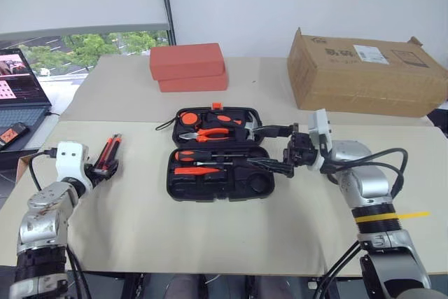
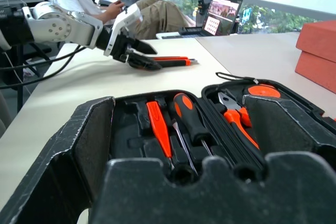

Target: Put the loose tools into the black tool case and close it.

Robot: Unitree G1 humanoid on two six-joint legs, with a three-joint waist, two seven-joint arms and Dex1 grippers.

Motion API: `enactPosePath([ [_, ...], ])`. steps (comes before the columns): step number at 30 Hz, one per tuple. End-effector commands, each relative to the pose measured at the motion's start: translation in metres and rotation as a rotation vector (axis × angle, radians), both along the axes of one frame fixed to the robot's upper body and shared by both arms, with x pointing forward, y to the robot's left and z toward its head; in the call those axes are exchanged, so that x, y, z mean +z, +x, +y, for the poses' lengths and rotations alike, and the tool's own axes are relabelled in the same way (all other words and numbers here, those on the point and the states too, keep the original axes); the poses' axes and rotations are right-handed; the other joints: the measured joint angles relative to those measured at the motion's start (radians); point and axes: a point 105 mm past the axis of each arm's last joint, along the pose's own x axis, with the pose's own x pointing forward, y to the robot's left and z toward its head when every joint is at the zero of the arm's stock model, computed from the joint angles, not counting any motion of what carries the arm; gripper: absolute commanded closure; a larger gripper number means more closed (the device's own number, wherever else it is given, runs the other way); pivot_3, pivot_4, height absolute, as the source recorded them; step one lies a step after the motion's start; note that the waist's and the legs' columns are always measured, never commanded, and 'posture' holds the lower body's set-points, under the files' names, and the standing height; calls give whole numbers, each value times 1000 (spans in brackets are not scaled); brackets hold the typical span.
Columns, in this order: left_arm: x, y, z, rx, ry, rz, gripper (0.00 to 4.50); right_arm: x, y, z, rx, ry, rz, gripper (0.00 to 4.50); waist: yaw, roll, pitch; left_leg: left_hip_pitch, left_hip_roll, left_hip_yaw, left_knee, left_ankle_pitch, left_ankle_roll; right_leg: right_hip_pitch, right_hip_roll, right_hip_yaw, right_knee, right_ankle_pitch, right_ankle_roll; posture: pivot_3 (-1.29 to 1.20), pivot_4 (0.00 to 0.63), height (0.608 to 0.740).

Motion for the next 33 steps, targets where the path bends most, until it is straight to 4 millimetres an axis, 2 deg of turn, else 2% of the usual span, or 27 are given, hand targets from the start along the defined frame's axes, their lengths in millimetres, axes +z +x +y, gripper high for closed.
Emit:
enactPosePath([
  [1,-11,-1,1,-37,9,60,18,14,-4,-2,4,-1,-64,0,1,0,0,0,0,0,0,0,0,0,0,0,0,0,0,0,150,711],
  [4,-3,4,1,-37,0,14,683,15,-4,-4,-5,-10,-69,0,2,0,0,0,0,0,0,0,0,0,-1,0,0,0,0,0,150,711],
  [6,6,8,1,-32,4,-39,1357,15,-4,-4,-8,-10,-69,0,2,0,0,0,0,0,0,0,0,0,-2,0,0,0,0,0,150,711],
  [9,44,16,-18,-129,-53,-228,2537,14,-6,-5,-10,-11,-67,0,1,0,0,0,1,0,0,0,0,0,-3,0,0,0,0,0,150,711],
  [10,55,17,-26,-173,-75,-277,2720,14,-7,-5,-12,-11,-67,0,1,0,0,-1,1,0,0,1,-1,0,-3,0,0,0,0,0,150,711],
  [11,63,17,-33,-216,-88,-302,2718,14,-7,-5,-15,-9,-67,0,1,-1,0,-1,1,0,0,1,-1,-1,-3,0,0,0,0,0,150,711],
  [13,85,15,-67,-413,-102,-369,2718,13,-9,-9,-30,-5,-63,0,1,-1,1,-1,0,0,0,1,-1,-1,-3,0,0,0,0,0,150,711],
  [15,98,12,-100,-594,-107,-390,2718,11,-10,-13,-46,-9,-59,0,7,-1,1,-2,0,0,0,1,-1,0,-2,-1,-1,0,0,0,150,711],
  [17,98,5,-134,-816,-9,-366,2718,10,-10,-19,-71,-12,-55,0,13,-1,1,-2,-1,0,0,1,-1,0,-1,-2,-1,0,0,0,150,711],
  [19,95,-2,-160,-988,47,-339,2718,9,-11,-24,-89,-18,-54,0,14,-1,1,-1,-2,1,0,0,-1,0,0,-1,-1,0,0,0,150,711],
  [21,91,-9,-179,-1134,79,-309,2718,8,-12,-28,-103,-26,-52,0,13,-1,1,-1,-1,1,0,0,-1,0,0,0,-1,0,0,0,150,711],
  [23,78,-16,-196,-1290,168,-244,2718,5,-15,-34,-126,-46,-52,0,11,-1,1,-1,-1,2,0,0,-1,0,2,0,-1,0,0,0,150,711],
  [26,54,-26,-207,-1486,296,-131,2718,4,-19,-39,-152,-56,-54,0,6,-1,1,-1,-1,2,0,1,-1,-1,4,1,-1,0,0,0,150,711],
  [28,41,-22,-206,-1525,374,-84,2718,5,-20,-38,-162,-52,-60,0,1,-1,1,-1,-1,2,0,0,-1,-1,4,1,-1,0,0,0,150,711],
  [33,34,-21,-210,-1590,376,-30,2718,6,-22,-33,-170,-47,-65,0,1,-1,1,-2,0,1,0,-3,6,-1,5,1,-1,0,0,0,150,711],
])
